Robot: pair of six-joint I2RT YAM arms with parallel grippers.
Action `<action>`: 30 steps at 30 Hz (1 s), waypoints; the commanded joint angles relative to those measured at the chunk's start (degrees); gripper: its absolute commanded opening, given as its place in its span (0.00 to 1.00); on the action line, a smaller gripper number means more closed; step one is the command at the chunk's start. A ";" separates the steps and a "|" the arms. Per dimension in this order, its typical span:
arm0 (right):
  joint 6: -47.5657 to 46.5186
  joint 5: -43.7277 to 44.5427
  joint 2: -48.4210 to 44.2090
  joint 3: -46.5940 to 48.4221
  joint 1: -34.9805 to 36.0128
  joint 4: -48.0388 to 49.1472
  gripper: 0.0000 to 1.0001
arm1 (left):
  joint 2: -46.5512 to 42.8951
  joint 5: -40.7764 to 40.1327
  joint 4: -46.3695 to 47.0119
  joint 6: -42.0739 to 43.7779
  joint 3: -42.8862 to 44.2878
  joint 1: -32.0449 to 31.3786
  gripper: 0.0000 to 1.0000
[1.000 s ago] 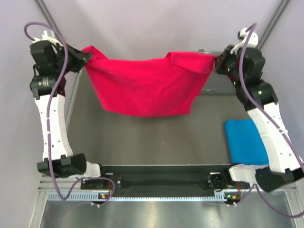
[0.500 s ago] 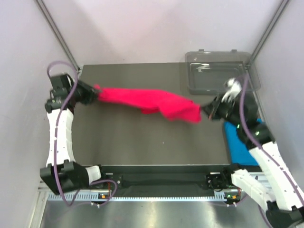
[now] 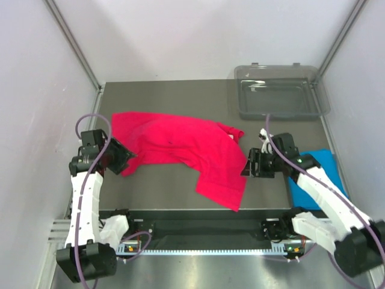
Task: Fold and stack the t-shirts
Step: Flatten the tshirt out
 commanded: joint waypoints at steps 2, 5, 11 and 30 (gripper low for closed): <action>-3.33 0.05 9.43 3.29 -0.89 7.41 0.64 | 2.41 6.74 3.96 2.14 -5.35 -1.31 0.60; -4.39 0.49 14.45 3.03 -1.59 9.78 0.64 | 3.13 4.13 4.05 4.33 -3.87 -3.95 0.60; -5.62 0.67 21.30 3.73 -3.53 15.50 0.63 | 8.20 6.49 10.72 7.68 -2.28 -4.74 0.60; -5.09 -1.26 30.10 7.25 -8.54 18.05 0.60 | 13.92 -14.80 15.48 -27.11 -1.66 9.31 0.66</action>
